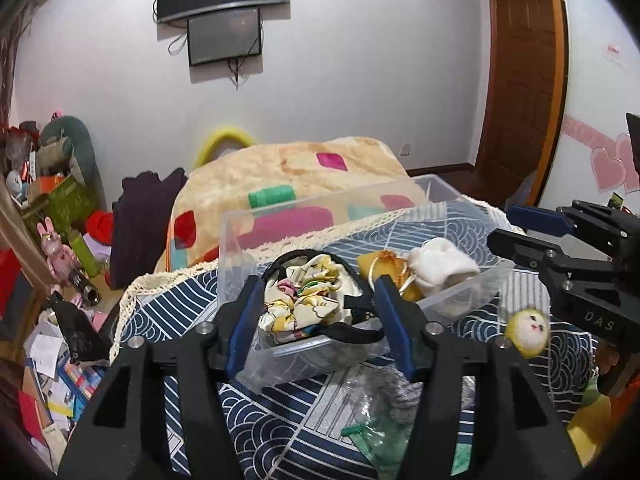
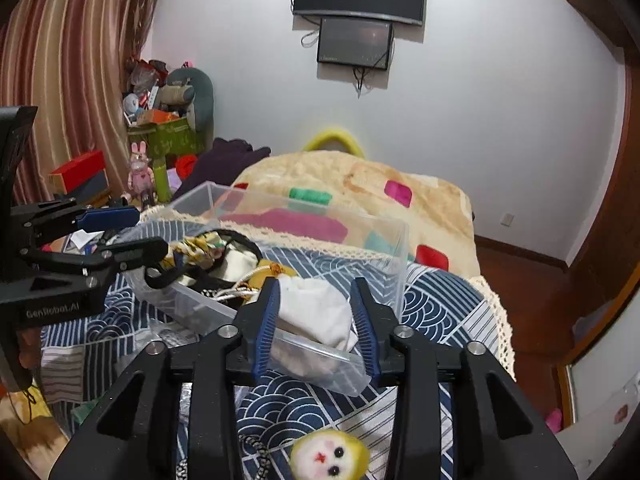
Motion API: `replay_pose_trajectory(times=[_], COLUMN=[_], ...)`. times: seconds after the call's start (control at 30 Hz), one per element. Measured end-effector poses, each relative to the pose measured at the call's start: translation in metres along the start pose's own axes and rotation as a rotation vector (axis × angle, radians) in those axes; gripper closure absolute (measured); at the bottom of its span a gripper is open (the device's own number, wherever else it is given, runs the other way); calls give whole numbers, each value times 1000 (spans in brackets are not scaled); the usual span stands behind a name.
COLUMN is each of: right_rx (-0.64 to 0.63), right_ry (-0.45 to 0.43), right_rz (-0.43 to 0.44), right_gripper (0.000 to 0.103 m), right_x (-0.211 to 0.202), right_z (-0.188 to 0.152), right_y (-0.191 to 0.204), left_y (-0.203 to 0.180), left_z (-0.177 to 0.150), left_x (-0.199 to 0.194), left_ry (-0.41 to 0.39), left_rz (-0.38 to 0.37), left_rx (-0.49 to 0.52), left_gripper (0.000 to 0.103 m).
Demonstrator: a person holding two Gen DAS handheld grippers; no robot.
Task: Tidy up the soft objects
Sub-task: 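Lower the white cloth into the box with the right gripper while the left drops the scarf in, then grasp the yellow felt ball with the right gripper while the left grasps the bagged grey sock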
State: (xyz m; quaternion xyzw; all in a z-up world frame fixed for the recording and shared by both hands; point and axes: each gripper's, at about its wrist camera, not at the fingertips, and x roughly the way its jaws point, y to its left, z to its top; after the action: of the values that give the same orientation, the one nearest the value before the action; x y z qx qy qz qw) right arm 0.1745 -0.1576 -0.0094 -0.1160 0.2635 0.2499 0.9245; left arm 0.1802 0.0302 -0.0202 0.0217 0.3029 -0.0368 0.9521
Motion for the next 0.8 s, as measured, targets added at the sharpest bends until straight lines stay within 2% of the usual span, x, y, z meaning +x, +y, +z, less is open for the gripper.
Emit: replay_pose_trajectory(times=[0.2, 0.27, 0.43, 0.53, 0.8], right_rx=[14, 30, 60, 95, 145], right_ry=[-53, -65, -81, -57, 45], right_rz=[5, 17, 26, 40, 52], right_gripper=[60, 52, 47, 44, 44], right_x=[-22, -29, -41, -39, -23], right_z=[-1, -4, -16, -29, -61], right_y=[-1, -2, -6, -9, -11], left_y=[-7, -9, -17, -23, -38], left_z=[-1, -3, -13, -22, -49], left_x=[-25, -30, -37, -35, -13], left_ry=[-46, -42, -34, -11, 86], left_rz=[-14, -34, -68, -88, -131], left_rx=[5, 3, -11, -25, -14], left_gripper=[35, 27, 26, 25, 18])
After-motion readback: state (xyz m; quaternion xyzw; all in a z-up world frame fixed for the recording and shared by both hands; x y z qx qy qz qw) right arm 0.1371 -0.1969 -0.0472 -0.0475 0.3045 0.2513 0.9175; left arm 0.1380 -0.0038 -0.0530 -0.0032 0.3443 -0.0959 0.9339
